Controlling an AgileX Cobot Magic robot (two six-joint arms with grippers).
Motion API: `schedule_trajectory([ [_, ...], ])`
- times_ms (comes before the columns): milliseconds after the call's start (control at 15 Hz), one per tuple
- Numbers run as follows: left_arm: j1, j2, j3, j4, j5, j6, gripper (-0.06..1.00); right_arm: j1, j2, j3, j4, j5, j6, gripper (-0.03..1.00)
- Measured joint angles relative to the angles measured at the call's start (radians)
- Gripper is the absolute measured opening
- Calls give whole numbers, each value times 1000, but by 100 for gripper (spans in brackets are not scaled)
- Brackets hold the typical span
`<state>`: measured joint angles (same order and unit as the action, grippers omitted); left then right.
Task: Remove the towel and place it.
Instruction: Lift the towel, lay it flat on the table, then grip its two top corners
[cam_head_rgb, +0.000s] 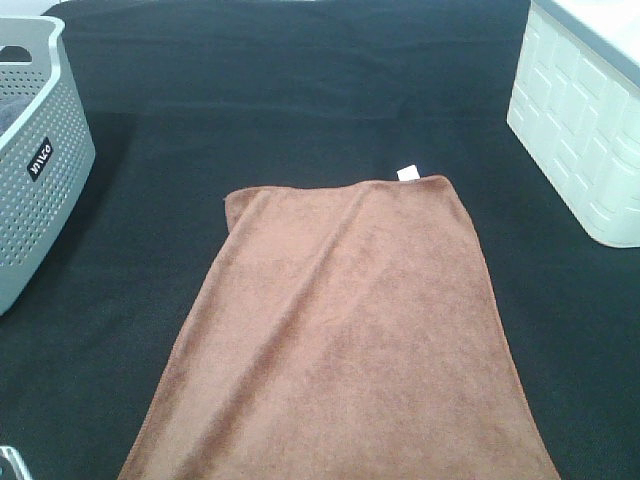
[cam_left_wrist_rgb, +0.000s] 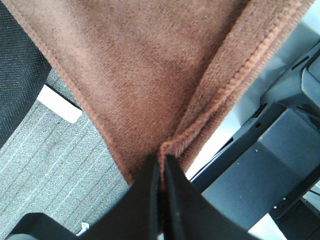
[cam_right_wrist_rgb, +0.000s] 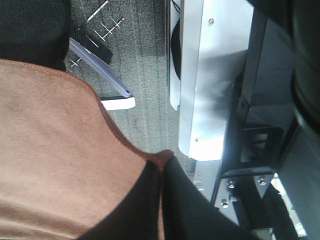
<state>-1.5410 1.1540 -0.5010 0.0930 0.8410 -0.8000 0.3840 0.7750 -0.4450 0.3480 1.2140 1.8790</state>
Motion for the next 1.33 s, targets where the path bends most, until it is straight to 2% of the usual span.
schedule_trajectory([
  [267,0,0,0,-3,1,0,0,5,0,0,-2,-1,62,0],
  [333,0,0,0,-3,2,0,3,5,0,0,0,-1,82,0],
  [400,0,0,0,-6,11,0,11,5,0,0,7,-1,97,1],
  [467,0,0,0,-11,23,0,31,5,0,0,25,0,103,12],
  [533,0,0,0,-11,24,0,46,5,0,0,34,0,103,24],
  [667,0,0,0,-11,24,0,64,5,0,0,37,0,104,47],
  [733,0,0,0,-11,24,0,67,5,0,0,37,0,104,58],
  [800,0,0,0,-11,24,0,68,5,0,0,37,0,104,64],
  [933,0,0,0,-9,24,0,68,5,0,0,37,0,105,68],
  [1000,0,0,0,18,30,-1,68,5,0,0,40,-17,129,69],
  [1067,0,0,-1,36,39,-4,68,5,0,0,43,-42,143,69],
  [1133,29,0,-23,86,80,-12,68,5,0,-13,55,-152,191,69],
  [1267,118,-1,-73,141,140,18,68,5,0,-35,70,-345,252,69],
  [1333,187,-1,-96,150,143,58,68,5,0,-36,70,-423,294,69],
])
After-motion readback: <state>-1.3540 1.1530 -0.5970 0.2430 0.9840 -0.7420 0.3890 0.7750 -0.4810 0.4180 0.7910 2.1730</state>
